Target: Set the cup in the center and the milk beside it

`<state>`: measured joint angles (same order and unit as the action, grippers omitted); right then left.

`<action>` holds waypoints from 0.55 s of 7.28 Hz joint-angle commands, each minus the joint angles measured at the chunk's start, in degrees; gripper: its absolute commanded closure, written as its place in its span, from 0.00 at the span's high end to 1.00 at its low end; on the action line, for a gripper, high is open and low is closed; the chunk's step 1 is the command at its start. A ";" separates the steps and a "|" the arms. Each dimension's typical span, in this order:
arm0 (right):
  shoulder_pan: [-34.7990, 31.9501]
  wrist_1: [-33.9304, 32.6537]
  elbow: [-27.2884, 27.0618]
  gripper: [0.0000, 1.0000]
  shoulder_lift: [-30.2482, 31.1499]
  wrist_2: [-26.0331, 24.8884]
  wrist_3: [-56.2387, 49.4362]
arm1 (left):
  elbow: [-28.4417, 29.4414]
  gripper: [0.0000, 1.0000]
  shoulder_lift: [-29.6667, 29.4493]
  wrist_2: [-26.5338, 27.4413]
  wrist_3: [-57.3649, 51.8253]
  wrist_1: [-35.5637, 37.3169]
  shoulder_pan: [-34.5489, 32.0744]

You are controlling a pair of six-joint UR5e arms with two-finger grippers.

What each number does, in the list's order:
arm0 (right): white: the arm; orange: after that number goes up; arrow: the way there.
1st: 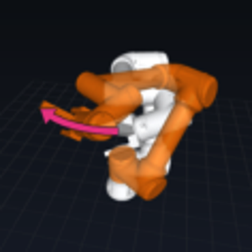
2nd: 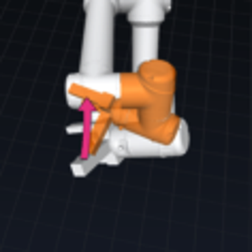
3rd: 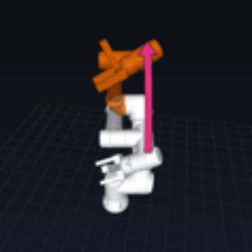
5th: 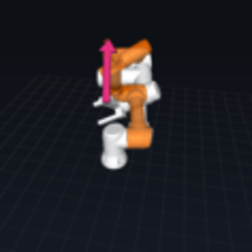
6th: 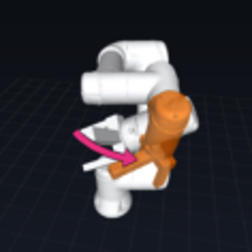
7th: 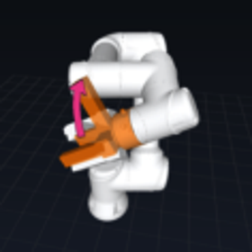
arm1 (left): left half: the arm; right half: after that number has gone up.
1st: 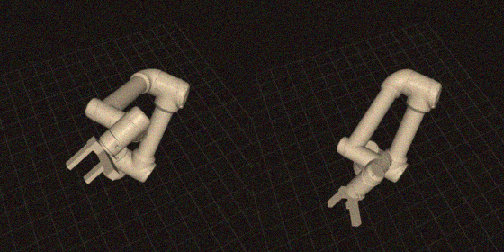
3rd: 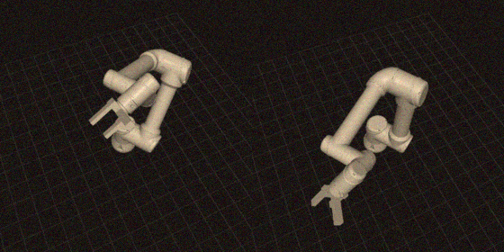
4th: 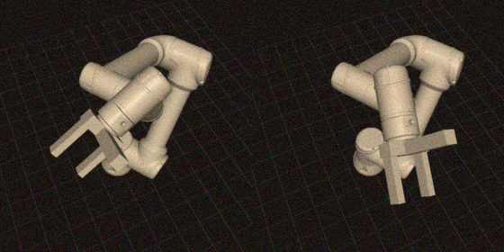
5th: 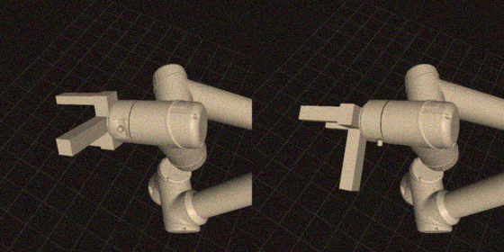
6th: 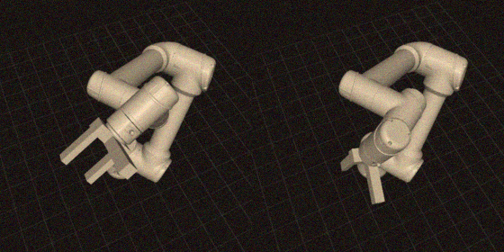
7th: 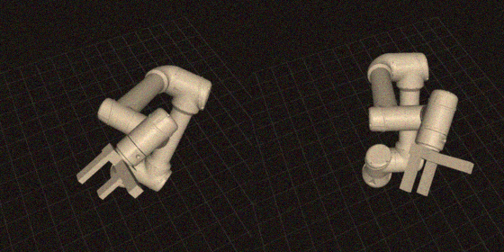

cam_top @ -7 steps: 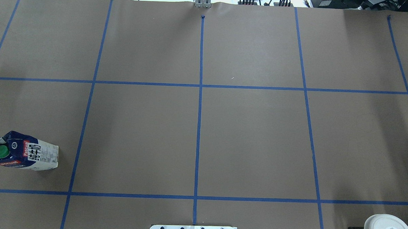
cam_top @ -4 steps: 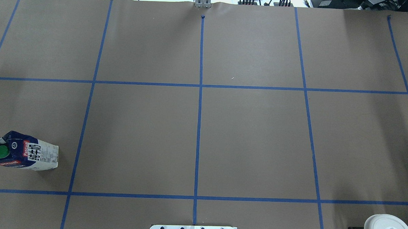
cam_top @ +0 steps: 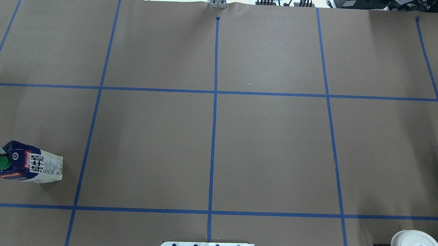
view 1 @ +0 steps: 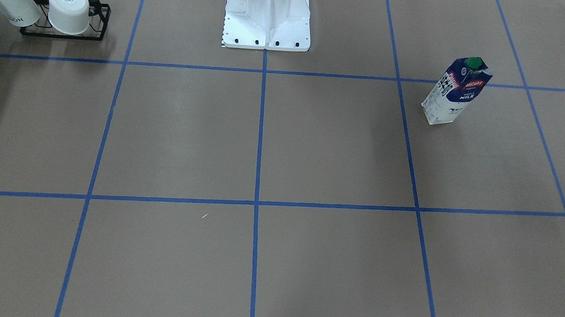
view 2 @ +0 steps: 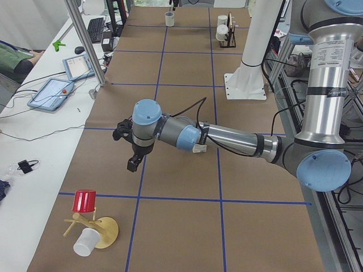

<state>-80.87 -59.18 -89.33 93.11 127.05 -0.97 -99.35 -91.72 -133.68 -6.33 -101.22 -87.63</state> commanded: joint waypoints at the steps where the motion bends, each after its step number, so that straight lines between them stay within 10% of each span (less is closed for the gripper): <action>1: 3.08 0.73 4.84 0.99 -2.92 -3.55 -0.95 | -0.06 0.99 0.05 -0.09 0.09 -0.12 0.00; 4: 3.17 0.56 9.79 0.86 -4.25 -4.79 -8.96 | 0.12 0.99 0.13 -0.09 0.09 -1.26 0.00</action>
<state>-77.77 -58.44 -80.78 89.18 122.66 -8.19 -99.26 -91.65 -133.70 -6.24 -102.21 -87.63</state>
